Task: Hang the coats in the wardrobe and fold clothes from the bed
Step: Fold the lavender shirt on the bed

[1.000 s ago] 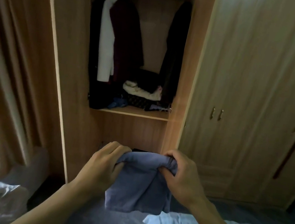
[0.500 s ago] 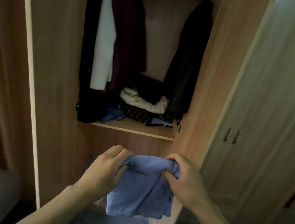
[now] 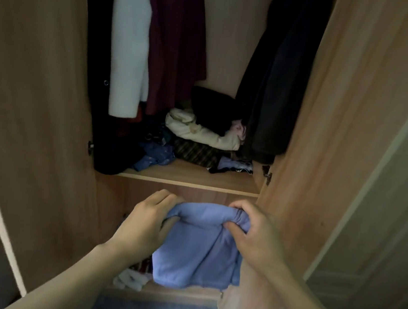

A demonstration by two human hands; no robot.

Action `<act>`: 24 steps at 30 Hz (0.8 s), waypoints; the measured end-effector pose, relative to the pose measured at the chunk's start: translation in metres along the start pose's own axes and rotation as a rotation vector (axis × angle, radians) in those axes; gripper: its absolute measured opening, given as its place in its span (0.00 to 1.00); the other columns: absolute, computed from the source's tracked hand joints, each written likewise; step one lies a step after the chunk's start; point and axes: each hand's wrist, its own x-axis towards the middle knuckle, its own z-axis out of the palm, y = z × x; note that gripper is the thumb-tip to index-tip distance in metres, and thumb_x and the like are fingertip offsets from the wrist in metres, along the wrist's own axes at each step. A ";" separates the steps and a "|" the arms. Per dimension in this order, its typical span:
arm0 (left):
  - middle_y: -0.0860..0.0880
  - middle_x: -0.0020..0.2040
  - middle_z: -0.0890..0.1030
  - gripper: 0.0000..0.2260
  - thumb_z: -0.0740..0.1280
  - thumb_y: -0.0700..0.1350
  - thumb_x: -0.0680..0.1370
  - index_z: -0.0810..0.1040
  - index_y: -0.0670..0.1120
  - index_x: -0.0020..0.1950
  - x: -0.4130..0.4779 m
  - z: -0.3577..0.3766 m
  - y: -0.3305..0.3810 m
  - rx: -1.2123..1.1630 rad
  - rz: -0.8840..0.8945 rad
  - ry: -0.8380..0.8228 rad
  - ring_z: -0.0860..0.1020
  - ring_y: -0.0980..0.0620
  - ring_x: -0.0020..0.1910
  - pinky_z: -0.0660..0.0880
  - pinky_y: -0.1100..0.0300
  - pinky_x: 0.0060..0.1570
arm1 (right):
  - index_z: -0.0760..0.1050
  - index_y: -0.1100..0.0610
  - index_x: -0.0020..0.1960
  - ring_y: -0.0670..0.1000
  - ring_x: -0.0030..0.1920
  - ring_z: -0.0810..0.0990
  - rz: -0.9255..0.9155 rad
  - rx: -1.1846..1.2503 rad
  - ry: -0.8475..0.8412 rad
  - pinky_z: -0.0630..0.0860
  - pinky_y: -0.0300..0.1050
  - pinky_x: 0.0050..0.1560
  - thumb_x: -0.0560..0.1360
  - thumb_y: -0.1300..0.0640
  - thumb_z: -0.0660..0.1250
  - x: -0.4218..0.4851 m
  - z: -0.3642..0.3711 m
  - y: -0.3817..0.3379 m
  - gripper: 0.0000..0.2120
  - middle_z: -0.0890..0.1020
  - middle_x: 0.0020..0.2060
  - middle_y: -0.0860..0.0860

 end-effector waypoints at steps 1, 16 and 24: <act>0.53 0.49 0.76 0.12 0.68 0.37 0.76 0.77 0.47 0.58 0.010 0.005 -0.009 0.005 -0.002 -0.008 0.75 0.53 0.45 0.75 0.55 0.44 | 0.75 0.45 0.49 0.43 0.44 0.81 0.004 0.001 0.011 0.78 0.42 0.44 0.68 0.53 0.67 0.011 0.004 0.010 0.10 0.82 0.43 0.40; 0.51 0.53 0.76 0.09 0.66 0.42 0.80 0.76 0.47 0.60 0.157 0.076 -0.164 0.064 -0.079 -0.100 0.72 0.53 0.49 0.68 0.63 0.49 | 0.79 0.55 0.50 0.48 0.44 0.80 -0.011 0.012 -0.048 0.77 0.50 0.47 0.69 0.63 0.73 0.201 0.086 0.143 0.11 0.82 0.42 0.47; 0.47 0.47 0.78 0.08 0.68 0.36 0.78 0.79 0.43 0.55 0.228 0.116 -0.262 -0.018 -0.032 -0.132 0.76 0.51 0.46 0.73 0.58 0.45 | 0.79 0.55 0.53 0.46 0.48 0.80 0.088 -0.025 -0.053 0.75 0.42 0.50 0.71 0.61 0.73 0.271 0.140 0.203 0.11 0.83 0.46 0.47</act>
